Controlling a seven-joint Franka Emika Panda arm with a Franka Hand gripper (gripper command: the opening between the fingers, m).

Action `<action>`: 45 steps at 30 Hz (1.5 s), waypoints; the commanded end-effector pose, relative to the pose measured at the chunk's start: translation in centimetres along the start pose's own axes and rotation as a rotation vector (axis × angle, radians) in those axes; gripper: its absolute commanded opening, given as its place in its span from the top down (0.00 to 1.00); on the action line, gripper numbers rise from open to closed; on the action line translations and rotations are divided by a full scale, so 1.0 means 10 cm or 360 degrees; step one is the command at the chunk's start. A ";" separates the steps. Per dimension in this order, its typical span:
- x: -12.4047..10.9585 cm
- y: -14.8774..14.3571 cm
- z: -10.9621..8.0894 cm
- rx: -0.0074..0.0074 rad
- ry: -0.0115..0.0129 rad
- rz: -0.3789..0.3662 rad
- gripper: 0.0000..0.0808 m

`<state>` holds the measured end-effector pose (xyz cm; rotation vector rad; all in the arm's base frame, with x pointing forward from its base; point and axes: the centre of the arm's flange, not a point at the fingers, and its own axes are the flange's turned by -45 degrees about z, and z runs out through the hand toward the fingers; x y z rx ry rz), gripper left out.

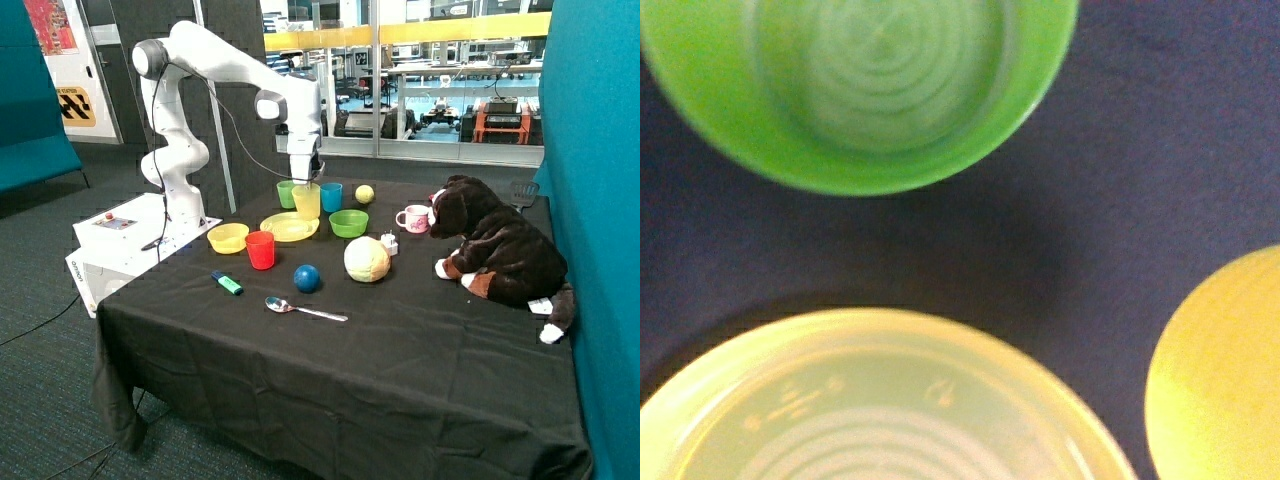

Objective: Match the cups with the appropriate bowls

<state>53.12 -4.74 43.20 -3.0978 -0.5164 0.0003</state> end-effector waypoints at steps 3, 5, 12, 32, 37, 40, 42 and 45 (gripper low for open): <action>-0.33 -0.34 -0.29 -0.00017 0.00000 -0.0035 1.00; -0.38 -0.36 -0.32 -0.00017 0.00000 -0.0026 1.00; -0.65 -0.40 -0.26 -0.00017 0.00000 0.0076 1.00; -1.18 -0.43 -0.19 -0.00017 0.00002 0.0285 1.00; -1.25 -0.62 -0.24 -0.00017 0.00002 0.0375 1.00; -1.34 -0.75 -0.28 -0.00017 0.00002 0.0438 1.00; -1.41 -0.82 -0.29 -0.00017 0.00003 0.0481 1.00; -1.52 -0.88 -0.25 -0.00017 0.00003 0.0564 1.00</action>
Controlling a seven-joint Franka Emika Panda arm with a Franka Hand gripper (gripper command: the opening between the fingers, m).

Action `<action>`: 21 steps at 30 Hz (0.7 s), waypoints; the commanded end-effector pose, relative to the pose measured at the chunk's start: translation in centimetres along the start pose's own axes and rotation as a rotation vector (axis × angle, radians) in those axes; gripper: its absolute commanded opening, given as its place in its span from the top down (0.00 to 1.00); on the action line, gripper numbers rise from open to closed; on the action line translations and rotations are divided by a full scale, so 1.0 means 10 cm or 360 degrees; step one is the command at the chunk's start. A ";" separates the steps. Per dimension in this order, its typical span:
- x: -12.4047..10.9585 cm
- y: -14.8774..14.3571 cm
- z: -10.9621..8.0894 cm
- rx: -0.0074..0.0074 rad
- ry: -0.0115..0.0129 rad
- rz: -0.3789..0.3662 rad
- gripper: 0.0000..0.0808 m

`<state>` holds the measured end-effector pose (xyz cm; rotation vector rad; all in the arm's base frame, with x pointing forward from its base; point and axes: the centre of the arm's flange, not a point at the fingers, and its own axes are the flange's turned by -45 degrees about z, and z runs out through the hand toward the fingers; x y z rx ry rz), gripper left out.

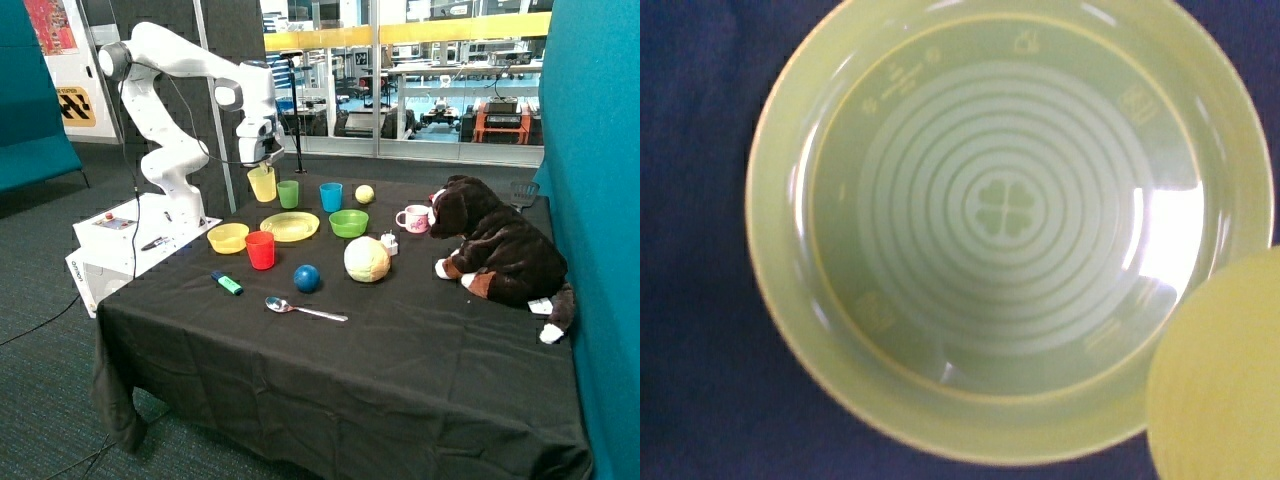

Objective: Match the cups with the appropriate bowls

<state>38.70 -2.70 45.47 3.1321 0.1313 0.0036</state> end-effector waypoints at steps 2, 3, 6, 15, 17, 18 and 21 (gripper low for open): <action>-0.31 -0.13 0.04 0.00107 -0.00039 0.0191 1.00; -0.32 -0.12 0.07 0.00107 -0.00039 0.0195 1.00; -0.30 0.00 0.20 0.00107 -0.00039 0.0191 1.00; -0.07 0.44 0.39 0.00107 -0.00037 0.0146 1.00; -0.03 0.54 0.40 0.00108 -0.00037 0.0133 1.00; -0.03 0.57 0.40 0.00107 -0.00037 0.0145 1.00; -0.05 0.69 0.41 0.00107 -0.00037 0.0151 1.00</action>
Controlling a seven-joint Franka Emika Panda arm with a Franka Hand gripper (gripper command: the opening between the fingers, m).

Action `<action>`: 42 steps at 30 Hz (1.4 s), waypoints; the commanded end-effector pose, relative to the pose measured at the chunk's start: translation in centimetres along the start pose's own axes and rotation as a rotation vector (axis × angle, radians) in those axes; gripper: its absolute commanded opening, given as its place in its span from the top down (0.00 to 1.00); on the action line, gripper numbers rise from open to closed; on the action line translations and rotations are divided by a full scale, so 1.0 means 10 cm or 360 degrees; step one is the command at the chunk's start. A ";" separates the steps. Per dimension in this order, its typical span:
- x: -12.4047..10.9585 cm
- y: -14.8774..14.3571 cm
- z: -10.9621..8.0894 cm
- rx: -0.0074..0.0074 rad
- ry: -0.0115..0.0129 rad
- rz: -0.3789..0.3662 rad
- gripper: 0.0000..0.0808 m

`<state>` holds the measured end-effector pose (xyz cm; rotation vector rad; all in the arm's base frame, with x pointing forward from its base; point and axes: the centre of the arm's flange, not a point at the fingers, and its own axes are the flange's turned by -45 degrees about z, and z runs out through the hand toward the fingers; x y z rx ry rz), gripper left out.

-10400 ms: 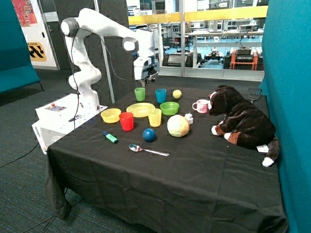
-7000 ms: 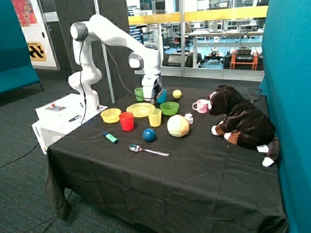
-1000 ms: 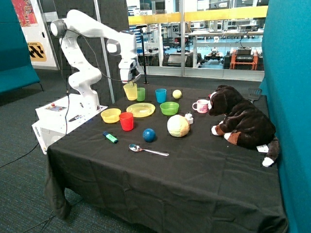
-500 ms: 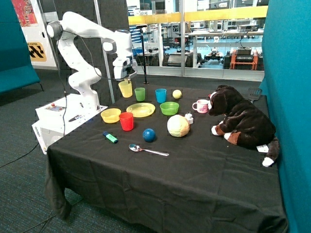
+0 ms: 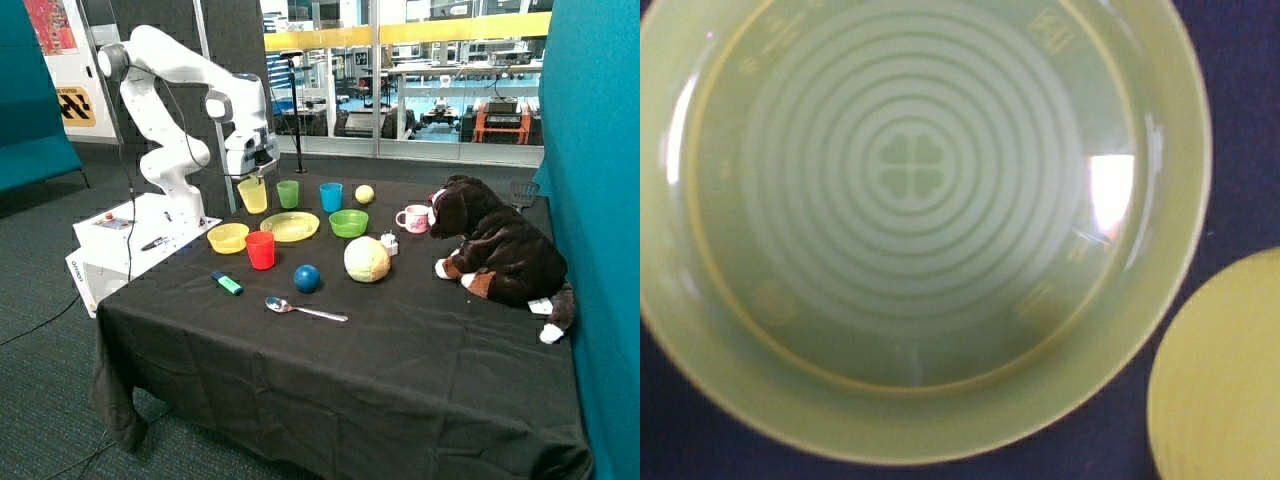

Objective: Match the cups with the appropriate bowls

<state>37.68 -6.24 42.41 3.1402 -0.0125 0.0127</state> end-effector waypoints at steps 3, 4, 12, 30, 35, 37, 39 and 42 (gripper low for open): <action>0.07 0.40 0.11 0.00020 -0.00129 0.0004 1.00; 0.04 0.42 0.12 0.00019 -0.00129 0.0036 1.00; -0.24 0.63 0.19 0.00019 -0.00129 0.0024 1.00; -0.41 0.75 0.39 0.00020 -0.00129 0.0009 1.00; -0.47 0.76 0.45 0.00020 -0.00129 0.0012 1.00; -0.52 0.76 0.51 0.00019 -0.00129 0.0024 1.00; -0.59 0.75 0.59 0.00019 -0.00129 0.0025 1.00; -0.65 0.74 0.68 0.00020 -0.00129 0.0017 1.00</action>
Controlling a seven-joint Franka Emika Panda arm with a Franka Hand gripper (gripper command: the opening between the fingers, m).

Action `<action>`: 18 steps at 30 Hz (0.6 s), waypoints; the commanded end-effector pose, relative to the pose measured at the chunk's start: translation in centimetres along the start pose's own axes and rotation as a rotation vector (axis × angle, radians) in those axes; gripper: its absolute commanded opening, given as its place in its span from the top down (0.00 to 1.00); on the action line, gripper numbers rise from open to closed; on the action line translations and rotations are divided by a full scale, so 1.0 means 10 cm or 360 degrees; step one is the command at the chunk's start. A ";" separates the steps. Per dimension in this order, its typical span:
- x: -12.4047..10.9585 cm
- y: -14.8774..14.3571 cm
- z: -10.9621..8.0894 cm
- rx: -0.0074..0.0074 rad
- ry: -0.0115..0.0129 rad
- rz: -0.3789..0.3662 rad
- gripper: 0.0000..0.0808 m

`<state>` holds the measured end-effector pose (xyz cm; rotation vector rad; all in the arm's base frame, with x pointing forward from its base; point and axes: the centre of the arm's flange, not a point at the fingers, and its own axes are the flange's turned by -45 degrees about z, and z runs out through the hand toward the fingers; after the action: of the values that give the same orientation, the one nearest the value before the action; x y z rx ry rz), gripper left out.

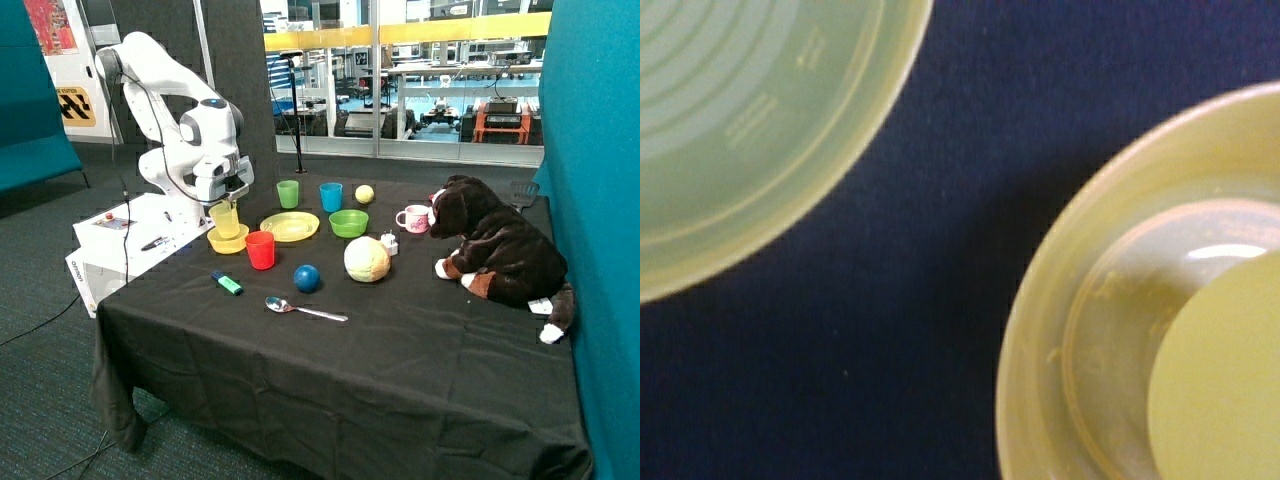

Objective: Match the cups with the appropriate bowls

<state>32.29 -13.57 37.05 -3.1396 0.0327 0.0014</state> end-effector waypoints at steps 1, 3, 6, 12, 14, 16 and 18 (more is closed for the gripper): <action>-0.12 0.01 0.16 -0.00029 0.00015 0.0004 1.00; -0.11 0.02 0.17 -0.00029 0.00014 -0.0001 1.00; -0.09 0.05 0.18 -0.00029 0.00015 0.0003 1.00; -0.02 0.10 0.16 -0.00029 0.00014 -0.0014 1.00; 0.00 0.11 0.16 -0.00029 0.00014 -0.0012 1.00; 0.02 0.13 0.16 -0.00029 0.00014 -0.0013 1.00; 0.03 0.13 0.15 -0.00029 0.00014 -0.0016 1.00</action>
<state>31.75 -14.26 35.62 -3.1444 0.0236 -0.0126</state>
